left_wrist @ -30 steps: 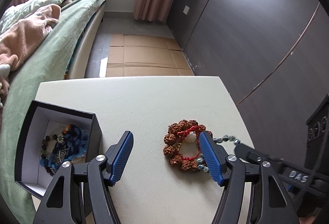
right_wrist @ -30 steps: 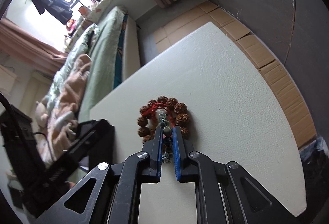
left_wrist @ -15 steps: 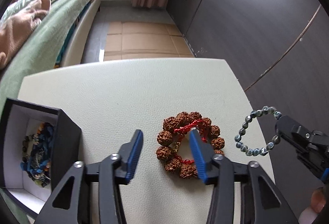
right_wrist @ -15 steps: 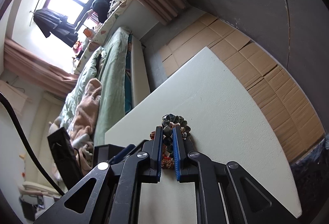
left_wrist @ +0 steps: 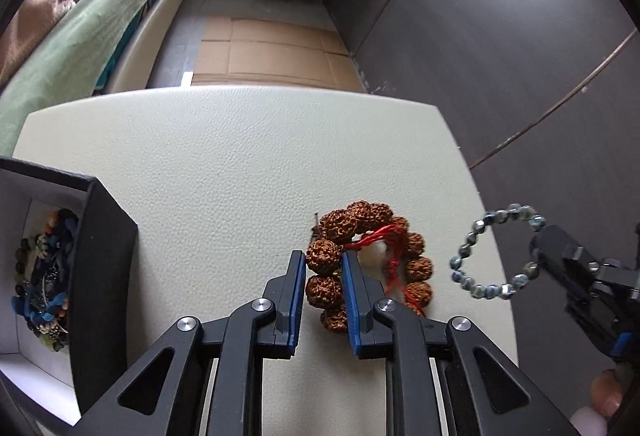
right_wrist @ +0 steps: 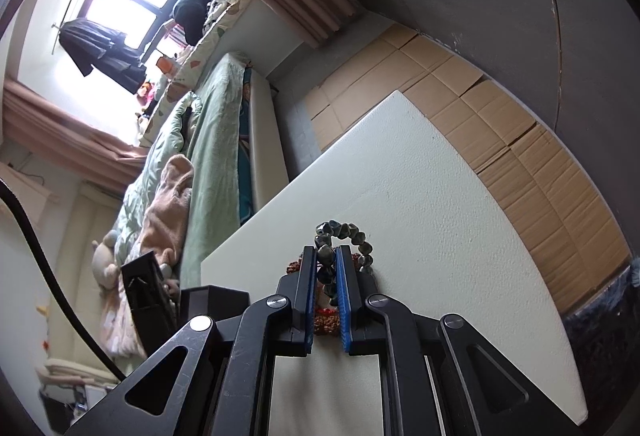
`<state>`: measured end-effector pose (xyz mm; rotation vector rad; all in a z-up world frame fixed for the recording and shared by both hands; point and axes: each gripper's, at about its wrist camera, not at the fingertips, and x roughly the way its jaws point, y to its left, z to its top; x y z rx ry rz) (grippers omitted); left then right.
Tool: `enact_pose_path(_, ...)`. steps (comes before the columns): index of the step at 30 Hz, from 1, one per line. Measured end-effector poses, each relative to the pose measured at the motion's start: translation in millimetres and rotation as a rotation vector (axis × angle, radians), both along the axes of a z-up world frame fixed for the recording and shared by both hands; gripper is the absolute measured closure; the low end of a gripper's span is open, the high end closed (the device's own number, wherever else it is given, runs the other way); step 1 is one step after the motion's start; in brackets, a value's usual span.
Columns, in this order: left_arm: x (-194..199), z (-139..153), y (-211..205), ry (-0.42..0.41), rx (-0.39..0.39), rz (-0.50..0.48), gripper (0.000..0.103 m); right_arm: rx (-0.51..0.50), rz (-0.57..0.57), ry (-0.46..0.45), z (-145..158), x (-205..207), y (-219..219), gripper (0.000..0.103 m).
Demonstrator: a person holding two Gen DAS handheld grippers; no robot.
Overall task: Organize jewelry
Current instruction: 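Lift the grey-blue bracelet with the right tool while the left tool grasps the brown bead bracelet, then carry the brown bracelet with the left tool while the right tool carries the grey-blue bracelet to the box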
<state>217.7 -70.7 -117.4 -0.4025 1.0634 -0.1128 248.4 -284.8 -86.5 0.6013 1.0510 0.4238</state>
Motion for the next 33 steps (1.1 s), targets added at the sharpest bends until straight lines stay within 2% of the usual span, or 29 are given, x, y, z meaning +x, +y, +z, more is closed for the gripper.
enact_pose_path(9, -29.3, 46.7, -8.8, -0.144, -0.031, -0.075, 0.084, 0.007, -0.008, -0.004, -4.1, -11.4, 3.5, 0.092)
enact_pose_path(16, -51.2, 72.0, 1.4, -0.211, -0.057, -0.071, 0.084, 0.002, 0.013, -0.004, -7.3, -21.3, 8.5, 0.092)
enact_pose_path(19, -55.9, 81.2, 9.1, -0.246, -0.104, -0.080, 0.084, 0.001, 0.026, -0.010, -7.2, -26.0, 13.1, 0.092)
enact_pose_path(22, -66.1, 92.2, 21.4, -0.302, -0.207, -0.100, 0.084, 0.014, 0.039, -0.022, -5.8, -29.4, 17.5, 0.092)
enact_pose_path(24, -71.1, 97.6, 26.3, -0.326, -0.235, -0.111, 0.084, 0.020, 0.043, -0.030, -4.7, -32.1, 19.9, 0.092)
enact_pose_path(28, -75.1, 96.1, 31.9, -0.303, -0.234, -0.125, 0.084, 0.023, 0.049, -0.027, -6.9, -35.3, 24.1, 0.092)
enact_pose_path(31, -72.3, 81.8, 33.4, -0.236, -0.216, -0.114, 0.084, 0.011, 0.050, -0.015, -10.4, -36.1, 26.4, 0.092)
enact_pose_path(33, -64.9, 65.9, 32.3, -0.160, -0.174, -0.104, 0.084, 0.007, 0.051, -0.007, -12.1, -36.2, 27.2, 0.092)
